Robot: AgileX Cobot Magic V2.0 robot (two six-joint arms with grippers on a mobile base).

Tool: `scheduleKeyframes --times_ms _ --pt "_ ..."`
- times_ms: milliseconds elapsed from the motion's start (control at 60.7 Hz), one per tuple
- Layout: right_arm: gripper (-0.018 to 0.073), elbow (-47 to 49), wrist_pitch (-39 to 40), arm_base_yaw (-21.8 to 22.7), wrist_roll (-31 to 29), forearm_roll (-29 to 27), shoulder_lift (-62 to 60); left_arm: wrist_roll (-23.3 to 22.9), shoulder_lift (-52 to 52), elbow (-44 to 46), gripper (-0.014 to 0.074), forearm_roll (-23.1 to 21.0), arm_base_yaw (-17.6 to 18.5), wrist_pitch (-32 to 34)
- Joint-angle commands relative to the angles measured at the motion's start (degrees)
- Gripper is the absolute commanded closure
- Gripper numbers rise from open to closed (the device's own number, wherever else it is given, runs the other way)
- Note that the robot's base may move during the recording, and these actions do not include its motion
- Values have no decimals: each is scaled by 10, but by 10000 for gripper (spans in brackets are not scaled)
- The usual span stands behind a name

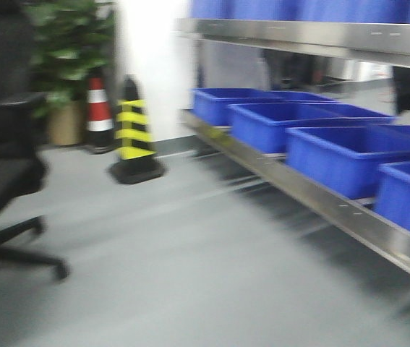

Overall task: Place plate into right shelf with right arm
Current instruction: 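Drive up to the steel shelf with blue bins, plate held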

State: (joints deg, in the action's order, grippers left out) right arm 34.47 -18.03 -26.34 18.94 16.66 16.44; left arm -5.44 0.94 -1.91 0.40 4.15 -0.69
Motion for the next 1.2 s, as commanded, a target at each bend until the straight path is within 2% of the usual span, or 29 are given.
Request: scheduleKeyframes --times_ms 0,1186 --pt "505 15 51 0 -4 8 7 -3 6 -4 643 0 -1 51" --pt "505 15 51 0 -4 8 7 -3 6 -4 643 0 -1 51"
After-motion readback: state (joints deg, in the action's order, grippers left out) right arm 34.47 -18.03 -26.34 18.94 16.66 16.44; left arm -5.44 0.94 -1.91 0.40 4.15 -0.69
